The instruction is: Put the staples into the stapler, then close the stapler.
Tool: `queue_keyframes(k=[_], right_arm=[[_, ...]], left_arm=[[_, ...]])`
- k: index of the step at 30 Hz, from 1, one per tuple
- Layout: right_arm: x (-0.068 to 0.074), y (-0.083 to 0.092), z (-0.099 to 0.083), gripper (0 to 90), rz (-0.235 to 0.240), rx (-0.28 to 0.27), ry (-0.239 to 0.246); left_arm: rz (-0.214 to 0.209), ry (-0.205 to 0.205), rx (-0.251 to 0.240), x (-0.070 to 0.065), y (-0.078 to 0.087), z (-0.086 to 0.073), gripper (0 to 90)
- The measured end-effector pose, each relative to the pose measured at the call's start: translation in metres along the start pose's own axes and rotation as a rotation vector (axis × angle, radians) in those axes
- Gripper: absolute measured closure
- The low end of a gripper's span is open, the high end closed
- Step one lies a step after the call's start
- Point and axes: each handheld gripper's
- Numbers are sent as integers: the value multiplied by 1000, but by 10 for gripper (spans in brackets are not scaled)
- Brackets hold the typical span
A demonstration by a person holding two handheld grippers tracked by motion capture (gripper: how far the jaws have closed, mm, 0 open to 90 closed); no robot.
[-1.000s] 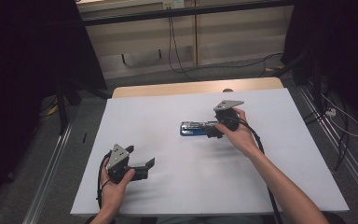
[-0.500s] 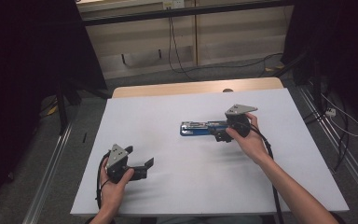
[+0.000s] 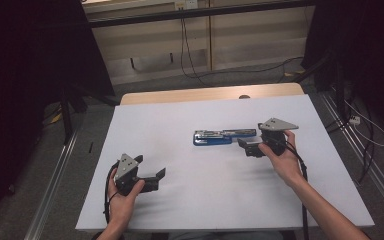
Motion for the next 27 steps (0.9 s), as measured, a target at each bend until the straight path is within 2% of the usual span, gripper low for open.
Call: queue_keyframes(k=[2, 9, 14, 17, 18, 20, 21, 23, 24, 27], right_arm=[[-4, 3, -5, 38, -5, 16, 1], [-14, 11, -16, 31, -47, 20, -28], [-13, 8, -17, 33, -54, 22, -17], [-11, 7, -17, 30, -55, 24, -5], [-11, 7, -17, 30, -59, 25, -1], [-11, 7, -17, 29, -61, 28, -3], [-11, 7, -18, 29, -60, 31, -8], [-11, 6, -18, 29, -64, 35, -4], [-11, 6, -19, 29, -66, 35, -2], [-11, 6, -19, 29, -69, 32, -2]], left_arm=[[-1, -10, 1, 0, 1, 1, 47], [-7, -30, -1, -4, 0, 2, 47], [-21, -56, 1, -8, -3, 5, 47], [-26, -54, -1, -9, -6, 5, 47], [-29, -62, 0, -8, -7, 5, 46], [-15, -127, -17, -8, -10, 6, 45], [-17, -132, -18, -8, -12, 6, 44], [-60, -79, -17, -7, -16, 6, 44], [-57, -80, -13, -8, -17, 6, 44], [-34, -114, -9, -10, -22, 9, 44]])
Point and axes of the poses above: each handheld gripper's, and its own axes: y roughly backward along the jaws, z roughly out of its top, x roughly to its left, and after that the axes turned 8 degrees about -z, right-handed
